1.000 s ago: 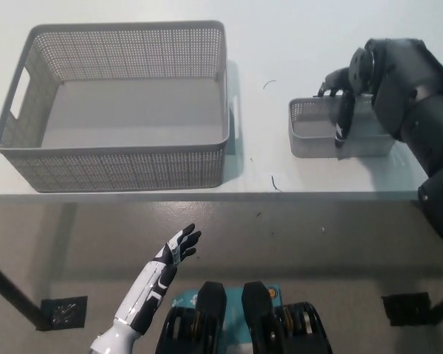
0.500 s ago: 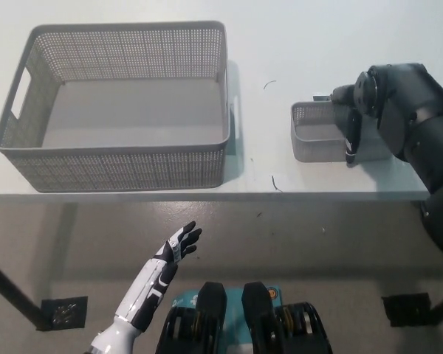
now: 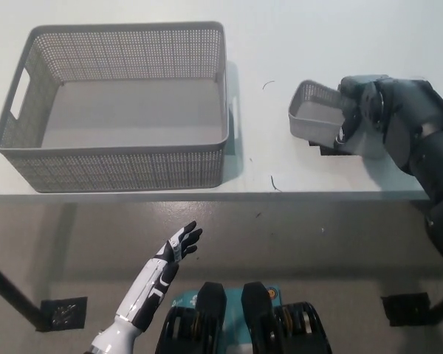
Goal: Use the right hand to pick up a small rectangular container and put it into a bigger container on the left side
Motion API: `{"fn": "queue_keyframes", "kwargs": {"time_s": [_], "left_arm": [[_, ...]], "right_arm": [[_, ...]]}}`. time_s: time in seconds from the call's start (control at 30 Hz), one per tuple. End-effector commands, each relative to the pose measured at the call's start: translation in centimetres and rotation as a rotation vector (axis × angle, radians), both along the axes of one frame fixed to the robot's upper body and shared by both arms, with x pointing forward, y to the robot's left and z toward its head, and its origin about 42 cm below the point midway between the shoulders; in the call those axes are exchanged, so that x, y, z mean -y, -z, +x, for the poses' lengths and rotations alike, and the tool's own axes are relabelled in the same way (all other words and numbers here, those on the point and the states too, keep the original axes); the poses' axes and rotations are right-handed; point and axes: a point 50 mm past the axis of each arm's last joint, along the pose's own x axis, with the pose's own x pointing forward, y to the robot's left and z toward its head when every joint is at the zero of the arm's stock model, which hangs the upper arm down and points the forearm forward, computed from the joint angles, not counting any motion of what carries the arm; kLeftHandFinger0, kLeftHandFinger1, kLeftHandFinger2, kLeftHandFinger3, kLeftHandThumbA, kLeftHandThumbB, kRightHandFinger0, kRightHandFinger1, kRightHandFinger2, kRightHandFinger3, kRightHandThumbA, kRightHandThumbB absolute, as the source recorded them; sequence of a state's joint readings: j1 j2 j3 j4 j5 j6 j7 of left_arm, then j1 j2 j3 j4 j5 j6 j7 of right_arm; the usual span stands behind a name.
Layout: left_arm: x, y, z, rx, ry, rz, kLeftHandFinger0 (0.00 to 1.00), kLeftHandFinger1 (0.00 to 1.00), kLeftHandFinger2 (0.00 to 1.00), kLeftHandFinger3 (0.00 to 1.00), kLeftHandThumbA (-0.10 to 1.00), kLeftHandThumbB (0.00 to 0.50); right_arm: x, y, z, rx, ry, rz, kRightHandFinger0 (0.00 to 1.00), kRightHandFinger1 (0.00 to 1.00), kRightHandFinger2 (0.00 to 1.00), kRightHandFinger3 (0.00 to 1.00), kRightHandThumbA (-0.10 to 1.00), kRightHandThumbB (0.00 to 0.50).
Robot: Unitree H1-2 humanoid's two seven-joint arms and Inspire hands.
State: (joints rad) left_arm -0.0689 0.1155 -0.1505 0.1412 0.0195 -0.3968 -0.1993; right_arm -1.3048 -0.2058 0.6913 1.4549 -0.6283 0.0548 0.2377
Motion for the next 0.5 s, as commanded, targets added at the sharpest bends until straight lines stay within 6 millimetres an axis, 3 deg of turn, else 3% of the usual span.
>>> {"fn": "queue_keyframes", "kwargs": {"time_s": [0.0, 0.03, 0.07, 0.1, 0.13, 0.17, 0.23, 0.37, 0.47], "left_arm": [[-0.4, -1.8, 1.4, 0.092, 0.0, 0.02, 1.0, 1.0, 1.0, 1.0, 1.0, 0.366], [-0.4, -1.9, 1.5, 0.093, -0.001, 0.017, 1.0, 1.0, 1.0, 1.0, 1.0, 0.355], [-0.4, -1.9, 1.5, 0.093, -0.002, 0.015, 1.0, 1.0, 1.0, 1.0, 1.0, 0.354], [-0.5, -1.8, 1.6, 0.094, -0.005, 0.008, 1.0, 1.0, 1.0, 1.0, 1.0, 0.336], [-0.5, -1.8, 1.6, 0.093, -0.008, 0.007, 1.0, 1.0, 1.0, 1.0, 1.0, 0.335], [-0.6, -1.8, 1.6, 0.086, -0.021, 0.009, 1.0, 1.0, 1.0, 1.0, 1.0, 0.343], [-0.8, -1.9, 1.4, 0.077, -0.03, 0.011, 1.0, 1.0, 1.0, 1.0, 1.0, 0.345], [-1.2, -2.2, 1.7, 0.084, -0.033, 0.005, 1.0, 1.0, 1.0, 1.0, 1.0, 0.334], [-1.4, -2.4, 2.2, 0.093, -0.039, 0.018, 1.0, 1.0, 1.0, 1.0, 1.0, 0.346]], "right_arm": [[-0.1, -11.5, 1.8, 0.576, -0.109, 0.241, 0.03, 0.21, 0.44, 0.26, -0.1, 0.223], [-0.4, -13.1, 1.8, 0.601, -0.121, 0.267, 0.02, 0.31, 0.61, 0.23, -0.1, 0.179], [-0.6, -14.1, 1.9, 0.616, -0.129, 0.286, 0.03, 0.37, 0.7, 0.28, -0.1, 0.162], [-0.9, -15.9, 1.8, 0.648, -0.139, 0.329, 0.02, 0.42, 0.78, 0.47, -0.1, 0.153], [-1.0, -17.0, 1.8, 0.675, -0.152, 0.351, 0.02, 0.4, 0.77, 0.59, -0.1, 0.147], [-1.4, -19.6, 1.5, 0.749, -0.193, 0.411, 0.01, 0.43, 0.81, 0.76, -0.1, 0.147], [-1.7, -21.8, 1.3, 0.797, -0.208, 0.429, 0.04, 0.5, 0.86, 0.91, -0.1, 0.137], [-2.6, -26.0, 0.5, 0.889, -0.25, 0.473, 0.03, 0.47, 0.78, 0.82, -0.1, 0.192], [-3.8, -29.8, -0.7, 0.961, -0.344, 0.497, 0.0, 0.44, 0.75, 0.84, -0.1, 0.185]]}}
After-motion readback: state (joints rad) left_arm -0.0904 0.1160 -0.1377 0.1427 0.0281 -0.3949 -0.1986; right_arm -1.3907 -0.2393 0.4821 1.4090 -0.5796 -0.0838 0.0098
